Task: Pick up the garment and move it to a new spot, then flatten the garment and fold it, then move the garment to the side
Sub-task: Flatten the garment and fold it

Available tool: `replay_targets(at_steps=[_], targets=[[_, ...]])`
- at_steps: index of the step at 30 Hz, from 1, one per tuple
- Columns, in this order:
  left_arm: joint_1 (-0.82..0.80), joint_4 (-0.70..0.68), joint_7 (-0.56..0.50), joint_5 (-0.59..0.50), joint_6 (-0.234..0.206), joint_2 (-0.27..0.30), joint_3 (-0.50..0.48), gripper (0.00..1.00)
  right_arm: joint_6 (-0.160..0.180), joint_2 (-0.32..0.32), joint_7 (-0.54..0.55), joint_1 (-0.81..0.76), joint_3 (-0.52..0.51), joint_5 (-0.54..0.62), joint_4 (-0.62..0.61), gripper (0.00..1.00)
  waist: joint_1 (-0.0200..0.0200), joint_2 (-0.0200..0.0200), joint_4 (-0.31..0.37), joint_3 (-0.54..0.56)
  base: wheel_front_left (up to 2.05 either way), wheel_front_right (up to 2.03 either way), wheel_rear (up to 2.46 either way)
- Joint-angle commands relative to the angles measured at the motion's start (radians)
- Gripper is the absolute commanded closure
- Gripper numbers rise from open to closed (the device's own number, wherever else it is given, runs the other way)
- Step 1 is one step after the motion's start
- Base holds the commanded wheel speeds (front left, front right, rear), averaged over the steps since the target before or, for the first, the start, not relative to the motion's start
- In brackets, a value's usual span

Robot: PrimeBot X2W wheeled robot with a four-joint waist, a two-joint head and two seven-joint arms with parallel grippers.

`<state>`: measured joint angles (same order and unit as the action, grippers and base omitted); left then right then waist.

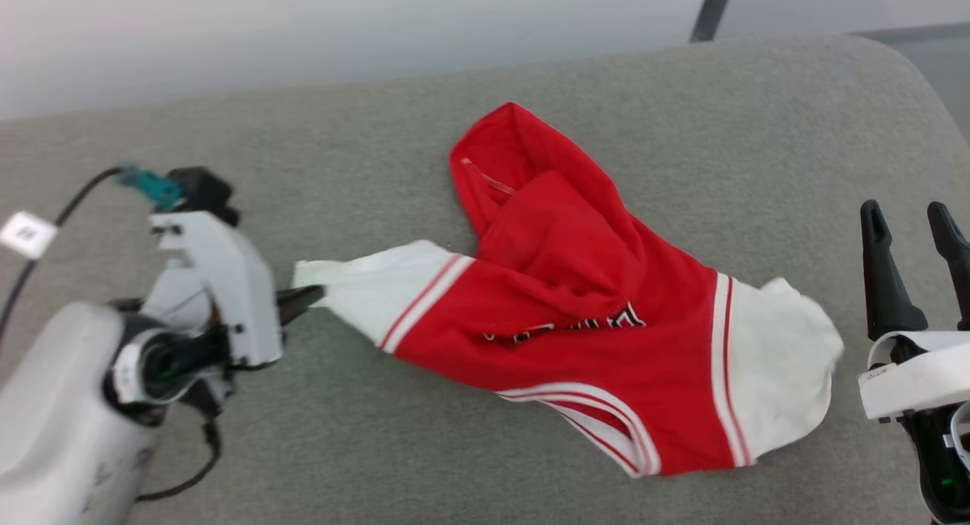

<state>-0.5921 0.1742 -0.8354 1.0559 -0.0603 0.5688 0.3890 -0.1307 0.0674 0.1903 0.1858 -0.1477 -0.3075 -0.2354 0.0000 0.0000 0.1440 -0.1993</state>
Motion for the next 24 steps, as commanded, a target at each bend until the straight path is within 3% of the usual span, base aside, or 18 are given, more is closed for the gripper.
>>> replay_targets(at_steps=[1, 12, 19, 24], targets=[[0.017, -0.003, 0.001, 0.002, -0.007, 0.006, -0.005, 1.00, 0.000, 0.003, 0.002, -0.017, -0.002, 0.001, -0.005, 0.00, 0.0000, 0.0000, -0.022, 0.019, 0.00, 0.00, 0.00], [0.215, -0.054, 0.069, 0.030, -0.082, 0.128, -0.127, 1.00, 0.000, 0.014, 0.032, -0.032, -0.017, 0.004, -0.029, 0.00, 0.0000, 0.0000, -0.078, 0.033, 0.00, 0.00, 0.00], [0.354, -0.037, 0.130, 0.028, -0.099, 0.148, -0.159, 1.00, 0.000, 0.015, 0.046, -0.033, -0.005, 0.005, -0.037, 0.00, 0.0000, 0.0000, -0.094, 0.033, 0.00, 0.00, 0.00], [0.392, -0.019, 0.191, 0.039, -0.084, 0.121, -0.181, 1.00, 0.000, 0.014, 0.054, -0.038, 0.005, 0.009, -0.037, 0.00, 0.0000, 0.0000, -0.101, 0.041, 0.00, 0.00, 0.00]])
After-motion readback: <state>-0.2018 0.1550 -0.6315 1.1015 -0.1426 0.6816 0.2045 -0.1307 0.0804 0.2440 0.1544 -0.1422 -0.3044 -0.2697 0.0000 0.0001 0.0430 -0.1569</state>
